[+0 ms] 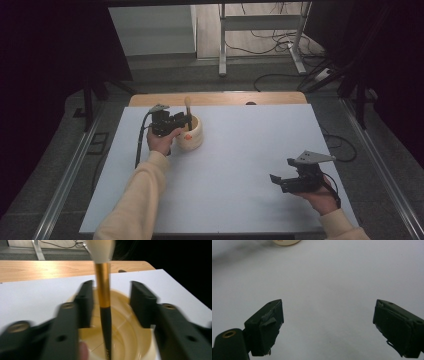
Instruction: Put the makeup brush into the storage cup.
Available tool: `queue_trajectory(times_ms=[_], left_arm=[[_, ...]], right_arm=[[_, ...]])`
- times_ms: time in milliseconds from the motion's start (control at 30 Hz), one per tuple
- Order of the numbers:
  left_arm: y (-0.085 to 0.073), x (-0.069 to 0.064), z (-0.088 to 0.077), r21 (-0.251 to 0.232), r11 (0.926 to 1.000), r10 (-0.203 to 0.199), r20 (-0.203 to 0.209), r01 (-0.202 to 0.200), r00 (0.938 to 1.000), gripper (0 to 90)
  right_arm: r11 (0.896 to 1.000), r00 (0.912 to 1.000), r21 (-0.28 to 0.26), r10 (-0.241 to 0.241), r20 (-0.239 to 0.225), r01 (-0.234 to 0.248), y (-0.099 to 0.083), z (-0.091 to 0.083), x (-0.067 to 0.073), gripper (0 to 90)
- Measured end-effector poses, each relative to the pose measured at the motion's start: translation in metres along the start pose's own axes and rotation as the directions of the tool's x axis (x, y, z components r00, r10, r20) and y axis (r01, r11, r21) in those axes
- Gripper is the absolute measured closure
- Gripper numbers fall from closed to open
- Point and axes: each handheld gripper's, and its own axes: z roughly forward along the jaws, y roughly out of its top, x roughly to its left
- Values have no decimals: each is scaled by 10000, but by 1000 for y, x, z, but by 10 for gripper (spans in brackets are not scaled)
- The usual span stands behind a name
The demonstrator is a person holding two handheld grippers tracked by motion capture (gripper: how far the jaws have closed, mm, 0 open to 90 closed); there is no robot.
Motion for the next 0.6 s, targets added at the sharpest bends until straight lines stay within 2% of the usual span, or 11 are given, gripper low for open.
queue_trajectory(times_ms=[100,200,333,600], left_arm=[[1,-1,-2,-20,10000,-7,33,7,10000,390],[3,-4,-4,-2,10000,-38,-169,38,9998,273],[4,-2,-8,10,9997,-230,-143,230,9996,241],[7,-6,-19,-236,9996,-141,172,145,9998,239]], right_arm=[[10000,10000,-45,6,-15,-6,0,0,0,101],[10000,10000,-50,8,-1,-8,0,-1,0,100],[10000,10000,-45,13,-5,-13,0,-1,0,101],[10000,10000,-13,7,-14,-7,0,0,0,101]])
